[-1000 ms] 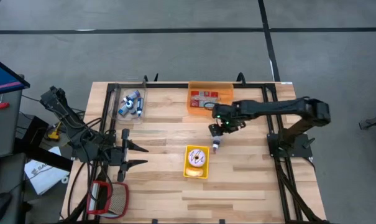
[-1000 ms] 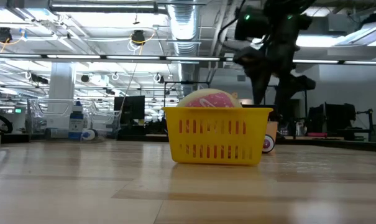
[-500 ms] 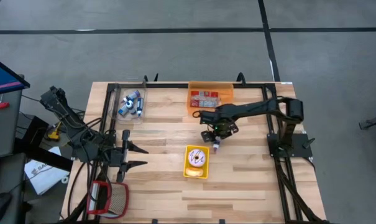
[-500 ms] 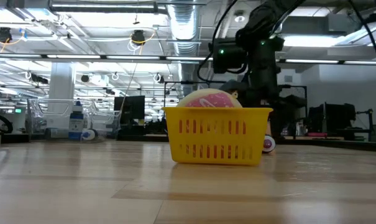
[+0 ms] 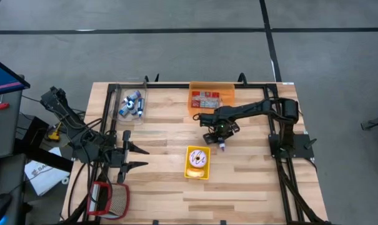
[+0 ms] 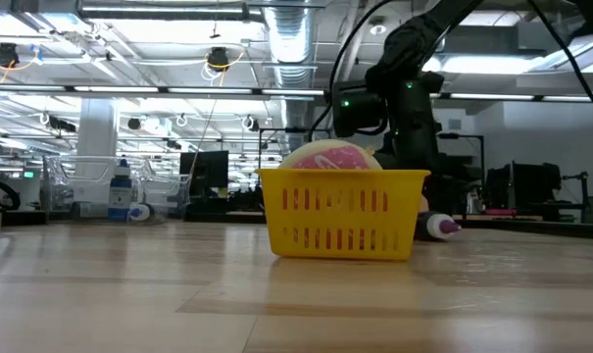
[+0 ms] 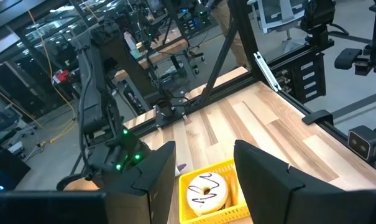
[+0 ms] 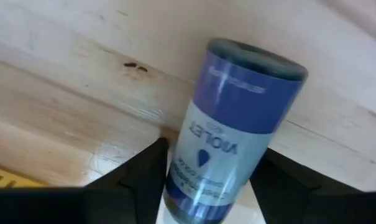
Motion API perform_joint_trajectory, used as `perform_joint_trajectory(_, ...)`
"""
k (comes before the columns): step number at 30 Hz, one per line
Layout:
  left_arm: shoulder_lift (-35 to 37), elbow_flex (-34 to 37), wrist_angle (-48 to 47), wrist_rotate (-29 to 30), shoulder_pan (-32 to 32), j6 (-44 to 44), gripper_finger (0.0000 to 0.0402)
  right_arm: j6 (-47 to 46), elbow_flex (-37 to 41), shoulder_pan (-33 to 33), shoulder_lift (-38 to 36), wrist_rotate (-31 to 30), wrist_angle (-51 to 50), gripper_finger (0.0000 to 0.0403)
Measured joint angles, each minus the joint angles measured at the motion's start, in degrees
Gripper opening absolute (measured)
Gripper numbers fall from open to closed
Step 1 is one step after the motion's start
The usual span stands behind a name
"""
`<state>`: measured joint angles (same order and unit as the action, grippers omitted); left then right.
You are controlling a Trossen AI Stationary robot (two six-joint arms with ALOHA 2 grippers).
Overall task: Pick & Place Food Item
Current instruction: Put the purple food coloring bottle into the transparent bin
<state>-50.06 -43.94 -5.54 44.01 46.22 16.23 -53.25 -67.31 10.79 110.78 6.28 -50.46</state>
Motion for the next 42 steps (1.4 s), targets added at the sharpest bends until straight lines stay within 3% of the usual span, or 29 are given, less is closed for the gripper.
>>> perform_joint_trajectory(9, 0.0, 0.0, 0.0, 0.0, 0.0, -0.1, 0.0158, 2.7, 0.4, 0.4, -4.5, -9.1, 2.0, 0.0136)
perform_joint_trajectory(14, 0.0, 0.0, 0.0, 0.0, 0.0, 0.0, 0.0158, 4.0, 0.3, 0.5, -10.2, -9.5, 5.8, 0.0133)
perform_joint_trajectory(18, 0.0, 0.0, -0.6, 1.5, 0.0, 0.2, 0.0158, 5.3, 0.3, 0.5, -16.0, -9.5, 15.2, 0.014)
perform_joint_trajectory(23, 0.0, 0.0, -0.9, 3.5, 0.0, 0.2, 0.0158, 7.5, 0.2, 1.3, -20.2, -3.5, 32.3, 0.0135)
perform_joint_trajectory(27, 0.0, 0.0, -0.9, 4.5, 0.0, 0.7, 0.0158, 9.1, -0.6, 3.8, -18.6, 1.4, 44.0, 0.0134)
perform_joint_trajectory(35, -0.3, 0.0, -3.7, 14.7, -1.3, 0.1, 0.0158, 11.1, -10.0, 5.3, -7.2, 12.3, 52.8, 0.014)
perform_joint_trajectory(37, -1.1, 0.0, -5.8, 17.4, -3.2, -1.7, 0.0158, 11.1, -12.8, 4.5, -5.2, 14.9, 54.8, 0.014)
perform_joint_trajectory(42, -6.0, 0.0, -10.3, 17.2, -11.2, -7.1, 0.0178, 11.9, -20.6, 3.0, -2.0, 18.3, 56.5, 0.014)
